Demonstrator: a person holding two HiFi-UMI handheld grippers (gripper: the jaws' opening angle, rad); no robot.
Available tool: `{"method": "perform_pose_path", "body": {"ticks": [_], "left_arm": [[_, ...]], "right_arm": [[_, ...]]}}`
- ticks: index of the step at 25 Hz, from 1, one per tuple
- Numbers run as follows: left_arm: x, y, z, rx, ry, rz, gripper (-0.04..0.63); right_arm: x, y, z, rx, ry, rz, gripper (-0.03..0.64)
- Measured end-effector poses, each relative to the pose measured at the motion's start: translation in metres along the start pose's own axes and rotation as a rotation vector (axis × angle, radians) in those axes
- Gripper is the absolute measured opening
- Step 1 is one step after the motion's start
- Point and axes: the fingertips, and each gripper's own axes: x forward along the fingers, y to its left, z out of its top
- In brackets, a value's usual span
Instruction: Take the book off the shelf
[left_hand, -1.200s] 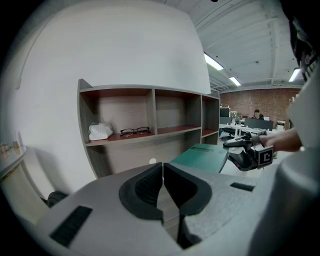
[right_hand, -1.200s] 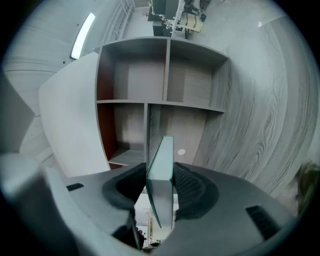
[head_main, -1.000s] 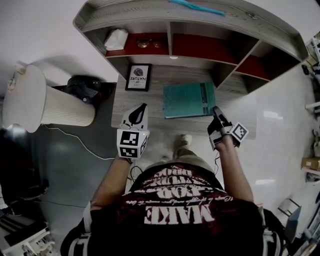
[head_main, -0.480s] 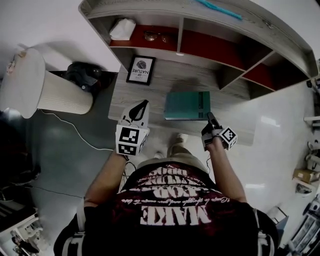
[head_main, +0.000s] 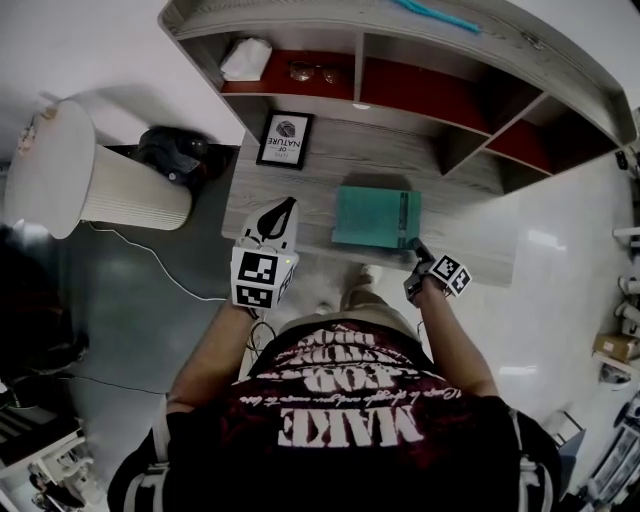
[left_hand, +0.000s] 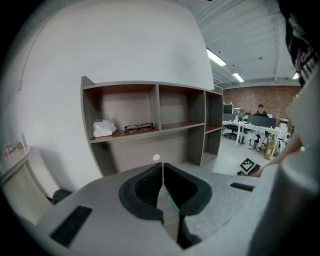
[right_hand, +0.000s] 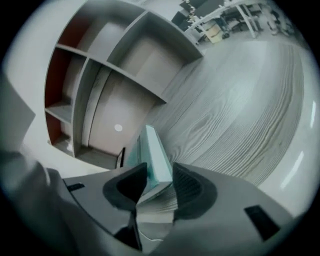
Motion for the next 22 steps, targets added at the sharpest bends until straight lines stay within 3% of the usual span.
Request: {"method": "perform_pose_path", "body": {"ticks": [2,7,11,14,22], "left_arm": [[-0.002,-0.001,0.001,0.004,-0.004,-0.004,0.014],[-0.009,-0.004,0.006,0.01,-0.031,-0.011,0.013],[-0.021,-0.007,0.006,0.005,-0.05,-0.016,0.012],[-0.031,-0.007,0.007,-0.01,-0.071,-0.014,0.012],[-0.065,-0.002,0.03,-0.091,-0.205,-0.022,0.012]], "right_arm": [[0.001,-0.006,-0.004,-0.119,0.033,-0.054,0.101],[-0.004,0.007,0.004,-0.337,0.035,-0.078,0.135],[-0.028,0.056,0.012,-0.605,-0.006,-0.026,0.102],[-0.053,0.103,0.018,-0.817,-0.077,0.025,0.019],[-0.128,0.209,0.019,-1.098,-0.27,0.158,0.003]]}}
